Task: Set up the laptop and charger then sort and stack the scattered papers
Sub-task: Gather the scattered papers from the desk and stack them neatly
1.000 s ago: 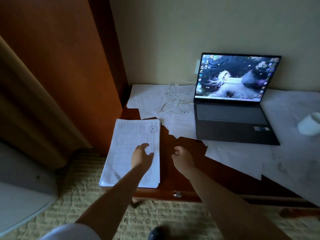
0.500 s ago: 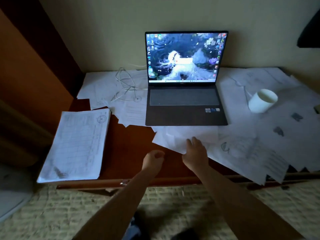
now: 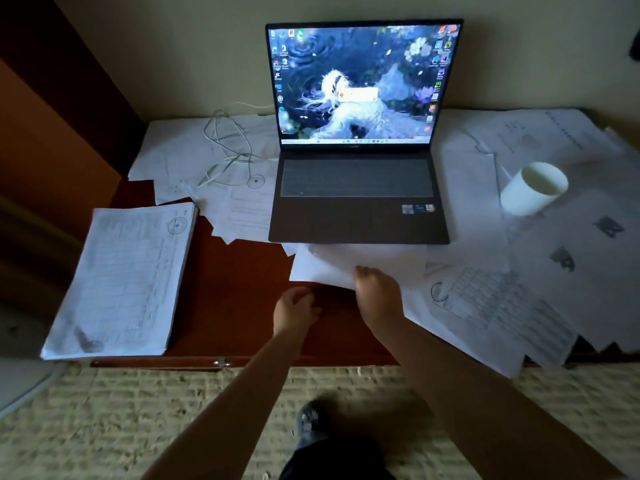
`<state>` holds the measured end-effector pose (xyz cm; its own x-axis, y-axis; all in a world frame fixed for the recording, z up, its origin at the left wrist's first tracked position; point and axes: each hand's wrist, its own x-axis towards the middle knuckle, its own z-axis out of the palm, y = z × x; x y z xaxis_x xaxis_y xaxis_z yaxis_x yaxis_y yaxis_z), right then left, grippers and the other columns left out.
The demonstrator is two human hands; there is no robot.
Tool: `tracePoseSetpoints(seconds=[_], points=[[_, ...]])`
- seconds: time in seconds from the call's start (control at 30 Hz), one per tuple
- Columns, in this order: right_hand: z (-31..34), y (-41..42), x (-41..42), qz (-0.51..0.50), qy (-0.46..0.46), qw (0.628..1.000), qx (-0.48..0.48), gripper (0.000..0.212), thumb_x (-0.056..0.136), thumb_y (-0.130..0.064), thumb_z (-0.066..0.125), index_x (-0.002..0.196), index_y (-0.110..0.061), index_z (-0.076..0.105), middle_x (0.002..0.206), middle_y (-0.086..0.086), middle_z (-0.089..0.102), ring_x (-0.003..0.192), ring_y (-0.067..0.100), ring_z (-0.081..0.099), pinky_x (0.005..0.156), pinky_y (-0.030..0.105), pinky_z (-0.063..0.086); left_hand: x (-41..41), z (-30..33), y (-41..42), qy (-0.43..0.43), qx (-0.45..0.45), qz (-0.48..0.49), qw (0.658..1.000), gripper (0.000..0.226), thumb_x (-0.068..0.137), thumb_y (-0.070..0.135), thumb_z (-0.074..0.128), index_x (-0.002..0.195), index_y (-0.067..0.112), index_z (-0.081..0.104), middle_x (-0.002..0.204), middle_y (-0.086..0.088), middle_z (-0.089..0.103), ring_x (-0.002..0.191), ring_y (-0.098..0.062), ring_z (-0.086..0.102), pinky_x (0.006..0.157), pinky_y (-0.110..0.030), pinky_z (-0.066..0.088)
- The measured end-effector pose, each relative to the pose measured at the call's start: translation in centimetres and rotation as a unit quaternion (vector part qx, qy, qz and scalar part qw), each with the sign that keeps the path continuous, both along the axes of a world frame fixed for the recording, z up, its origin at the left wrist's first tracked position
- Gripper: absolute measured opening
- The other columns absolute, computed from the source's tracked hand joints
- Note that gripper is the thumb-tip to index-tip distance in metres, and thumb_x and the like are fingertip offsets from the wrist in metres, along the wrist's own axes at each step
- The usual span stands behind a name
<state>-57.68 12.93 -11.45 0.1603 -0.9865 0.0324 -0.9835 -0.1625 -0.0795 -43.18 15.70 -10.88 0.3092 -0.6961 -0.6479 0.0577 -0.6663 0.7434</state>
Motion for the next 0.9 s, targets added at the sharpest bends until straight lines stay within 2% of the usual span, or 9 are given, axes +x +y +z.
tracePoseSetpoints(seconds=[0.1,0.2,0.3,0.43,0.53,0.63,0.7,0.77,0.9], points=[[1.2,0.6,-0.1,0.018,0.028,0.999,-0.02,0.03,0.036,0.003,0.08,0.058,-0.006,0.062,0.046,0.006,0.053,0.035,0.019,0.052,0.033,0.018,0.037,0.2,0.8,-1.0,0.085,0.014,0.075,0.993,0.028,0.095,0.034,0.053,0.11,0.01,0.058,0.102,-0.013,0.065,0.091,-0.03,0.068,0.077,-0.038,0.058],[1.4,1.8,-0.5,0.027,0.054,0.998,-0.018,0.028,0.044,-0.001,0.084,0.064,-0.004,0.065,0.052,0.007,0.056,0.039,0.018,0.054,0.035,0.021,0.04,0.4,1.6,-1.3,0.132,0.026,0.083,0.987,0.037,0.092,0.046,0.054,0.11,0.014,0.055,0.103,-0.013,0.066,0.092,-0.029,0.068,0.08,-0.04,0.057],[1.4,2.3,-1.0,0.03,0.068,0.997,-0.028,0.029,0.047,-0.004,0.085,0.069,-0.003,0.067,0.055,0.007,0.059,0.043,0.018,0.057,0.038,0.023,0.043,-0.2,2.0,-1.4,0.14,0.008,0.07,0.988,0.044,0.087,0.034,0.066,0.12,0.007,0.053,0.111,-0.015,0.062,0.099,-0.029,0.064,0.08,-0.041,0.058],[1.1,3.4,-1.7,0.049,0.077,0.995,-0.027,0.034,0.05,-0.007,0.087,0.078,-0.001,0.069,0.062,0.009,0.064,0.05,0.018,0.062,0.042,0.027,0.051,-0.3,1.9,-1.7,0.103,-0.001,0.122,0.987,0.057,0.08,0.011,0.074,0.131,0.006,0.049,0.121,-0.014,0.057,0.108,-0.031,0.058,0.078,-0.04,0.058],[0.6,4.9,-2.4,0.08,0.083,0.993,-0.01,0.042,0.047,-0.01,0.088,0.083,-0.001,0.07,0.067,0.01,0.067,0.055,0.02,0.066,0.045,0.03,0.054,0.1,2.0,-1.7,0.074,-0.011,0.083,0.994,0.043,0.079,0.004,0.072,0.12,0.004,0.058,0.105,-0.011,0.064,0.095,-0.027,0.063,0.07,-0.035,0.057],[0.2,7.1,-2.8,0.093,0.041,0.994,0.046,0.033,0.055,-0.004,0.082,0.084,-0.003,0.067,0.069,0.008,0.067,0.059,0.022,0.067,0.049,0.032,0.055,0.1,2.2,-0.6,0.059,0.008,0.037,0.998,0.023,0.082,0.0,0.063,0.104,0.003,0.062,0.085,-0.009,0.062,0.08,-0.025,0.061,0.057,-0.029,0.053],[0.5,7.8,-3.1,0.082,0.0,0.993,0.085,0.025,0.07,0.004,0.066,0.093,-0.006,0.065,0.079,0.006,0.067,0.07,0.023,0.067,0.061,0.033,0.055,0.2,1.8,0.1,0.041,0.026,0.012,0.999,0.018,0.08,0.0,0.06,0.098,-0.001,0.063,0.081,-0.011,0.062,0.073,-0.024,0.061,0.049,-0.027,0.05],[0.8,8.0,-3.5,0.068,0.004,0.99,0.123,0.031,0.082,0.004,0.051,0.106,-0.012,0.062,0.094,0.004,0.067,0.085,0.021,0.065,0.076,0.033,0.053,0.1,1.5,1.0,0.021,0.037,-0.002,0.999,0.016,0.078,-0.003,0.057,0.094,-0.002,0.062,0.078,-0.011,0.06,0.067,-0.023,0.058,0.045,-0.025,0.048],[1.3,8.8,-5.0,0.089,0.004,0.987,0.132,0.033,0.084,-0.004,0.049,0.11,-0.017,0.062,0.1,0.004,0.067,0.09,0.022,0.063,0.079,0.032,0.051,-0.7,1.7,3.1,0.018,0.073,-0.002,0.997,0.011,0.075,-0.006,0.052,0.084,-0.003,0.058,0.068,-0.014,0.056,0.051,-0.022,0.05,0.038,-0.021,0.038]])
